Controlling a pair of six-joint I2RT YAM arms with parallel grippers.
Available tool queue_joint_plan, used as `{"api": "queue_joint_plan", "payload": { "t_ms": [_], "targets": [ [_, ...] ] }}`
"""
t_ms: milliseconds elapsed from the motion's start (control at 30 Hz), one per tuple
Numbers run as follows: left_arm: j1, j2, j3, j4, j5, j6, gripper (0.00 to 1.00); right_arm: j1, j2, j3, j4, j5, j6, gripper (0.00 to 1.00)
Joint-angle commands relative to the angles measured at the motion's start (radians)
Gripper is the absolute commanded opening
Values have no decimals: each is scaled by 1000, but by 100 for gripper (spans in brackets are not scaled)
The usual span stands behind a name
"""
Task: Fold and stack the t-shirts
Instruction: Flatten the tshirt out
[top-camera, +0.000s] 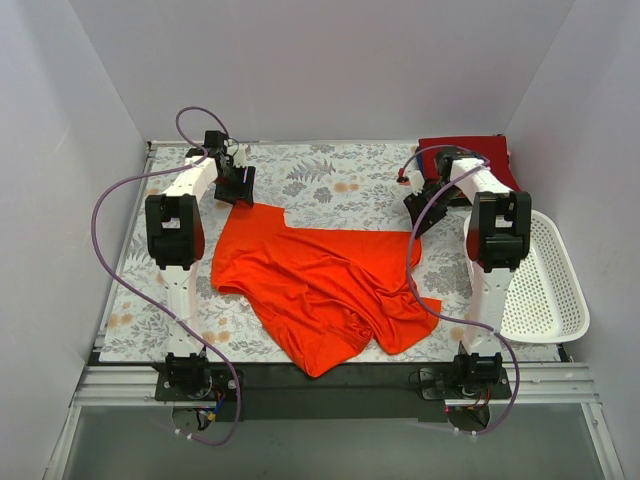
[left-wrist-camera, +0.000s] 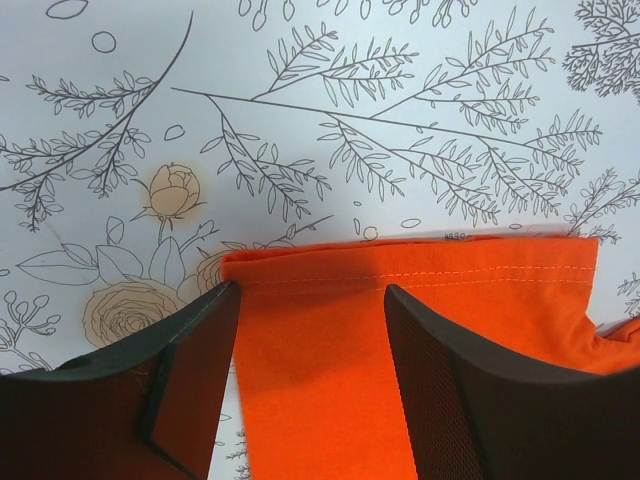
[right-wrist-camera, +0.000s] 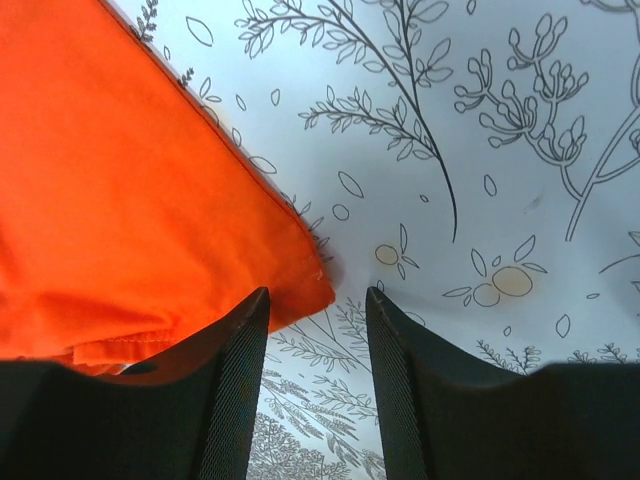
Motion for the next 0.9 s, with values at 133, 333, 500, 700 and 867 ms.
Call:
{"api": "queue_joint_plan", "payload": {
  "t_ms": [133, 333, 500, 700, 867],
  "targets": [
    [7, -7, 26, 6, -9, -23, 60, -4, 12, -4, -42, -29, 20, 37],
    [7, -20, 23, 28, -37, -22, 60, 1, 12, 4, -45, -48, 14, 1],
    [7, -56, -17, 81, -106, -10, 60, -1, -7, 5, -42, -71, 12, 1],
    [7, -92, -61, 115, -131, 0, 60, -1, -7, 10, -44, -82, 14, 1],
    [4, -107, -73, 109, -150, 10, 60, -1, -2, 18, -44, -85, 23, 1]
  ]
}}
